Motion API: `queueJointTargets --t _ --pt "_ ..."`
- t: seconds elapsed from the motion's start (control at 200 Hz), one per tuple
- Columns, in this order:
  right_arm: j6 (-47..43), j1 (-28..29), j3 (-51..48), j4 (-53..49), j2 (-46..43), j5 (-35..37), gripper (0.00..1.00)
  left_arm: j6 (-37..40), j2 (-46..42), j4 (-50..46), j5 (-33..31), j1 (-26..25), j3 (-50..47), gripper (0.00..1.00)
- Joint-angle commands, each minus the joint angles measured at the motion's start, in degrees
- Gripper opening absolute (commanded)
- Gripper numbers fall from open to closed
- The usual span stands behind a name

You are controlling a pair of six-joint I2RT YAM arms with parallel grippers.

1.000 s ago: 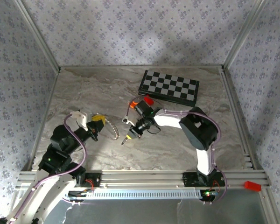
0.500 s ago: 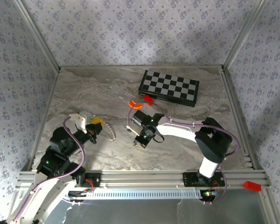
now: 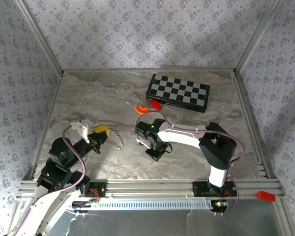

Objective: Put the keys on the keyring

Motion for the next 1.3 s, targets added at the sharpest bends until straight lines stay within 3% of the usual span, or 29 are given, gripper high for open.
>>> queueJointTargets --t 0.0,0.85,1.134,1.294 --pt "0.1 0.1 1.5 -6.3 1.6 -0.1 0.00 -1.5 -0.9 4.3 2.2 0.2 -1.1 0.00" --pt "0.1 -0.7 0.1 -1.9 4.5 1.2 0.11 -1.2 -2.4 5.3 2.6 0.3 -1.5 0.00" --pt "0.6 -0.9 0.1 -1.6 4.0 1.9 0.20 -1.2 -2.8 5.5 3.0 0.3 -1.6 0.00" --pt "3.3 -0.8 -1.3 -0.1 0.1 0.3 0.34 -1.4 -3.2 5.6 3.1 0.3 -1.8 0.00"
